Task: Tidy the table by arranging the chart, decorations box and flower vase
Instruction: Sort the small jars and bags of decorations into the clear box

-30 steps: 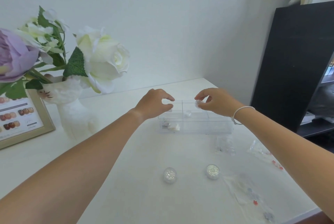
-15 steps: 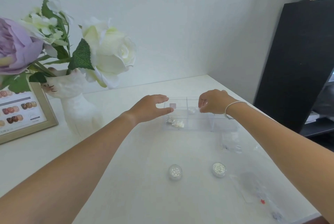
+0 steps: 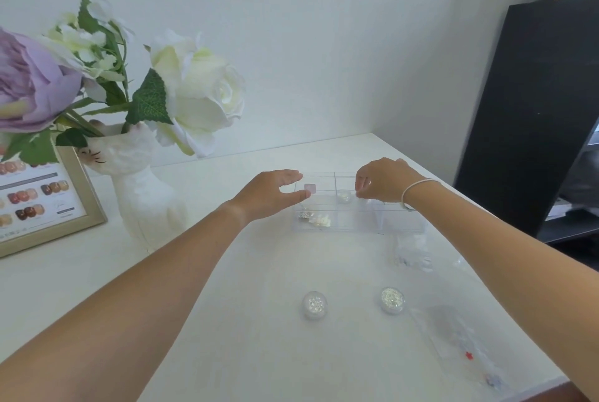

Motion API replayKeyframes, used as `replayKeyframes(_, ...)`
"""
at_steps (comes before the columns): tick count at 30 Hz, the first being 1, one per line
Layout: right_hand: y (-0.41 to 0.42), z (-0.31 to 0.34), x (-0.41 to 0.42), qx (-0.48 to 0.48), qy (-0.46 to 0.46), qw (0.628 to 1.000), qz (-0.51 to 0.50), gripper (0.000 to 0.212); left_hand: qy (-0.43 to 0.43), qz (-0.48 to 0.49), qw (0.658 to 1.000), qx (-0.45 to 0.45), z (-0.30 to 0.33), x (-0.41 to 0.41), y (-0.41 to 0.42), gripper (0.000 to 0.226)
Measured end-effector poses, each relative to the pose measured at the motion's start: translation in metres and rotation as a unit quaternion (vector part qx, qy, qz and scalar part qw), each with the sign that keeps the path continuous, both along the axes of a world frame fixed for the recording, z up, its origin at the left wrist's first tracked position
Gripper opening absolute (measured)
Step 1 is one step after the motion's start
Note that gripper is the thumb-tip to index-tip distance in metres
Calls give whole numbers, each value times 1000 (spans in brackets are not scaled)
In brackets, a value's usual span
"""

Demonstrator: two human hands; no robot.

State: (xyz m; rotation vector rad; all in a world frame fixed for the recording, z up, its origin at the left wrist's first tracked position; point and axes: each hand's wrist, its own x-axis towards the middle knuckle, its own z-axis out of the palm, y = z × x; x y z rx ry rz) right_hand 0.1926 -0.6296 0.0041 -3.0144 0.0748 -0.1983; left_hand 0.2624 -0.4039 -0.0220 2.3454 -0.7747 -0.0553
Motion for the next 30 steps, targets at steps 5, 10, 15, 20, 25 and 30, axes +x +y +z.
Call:
replayKeyframes(5,-3,0,-25,70,-104,992,21,16,-16,10,1000,1,4,-5,1,60)
replayKeyframes(10,5,-5,-71,115,-153,980,64,10,-39,14,999,-26,8,-24,6,55)
replayKeyframes(15,18,-14,-118,145,-106,980,81,9,-77,0,995,-56,9,-58,16,41)
replayKeyframes(20,25,-22,-152,140,-39,986,81,17,-92,-35,993,-66,1,-103,33,31)
replayKeyframes(25,28,-27,-169,94,24,992,75,31,-18,-82,996,-21,-12,-142,49,29)
replayKeyframes(30,31,-33,-173,77,33,994,69,27,-17,-95,995,40,-21,-160,52,36)
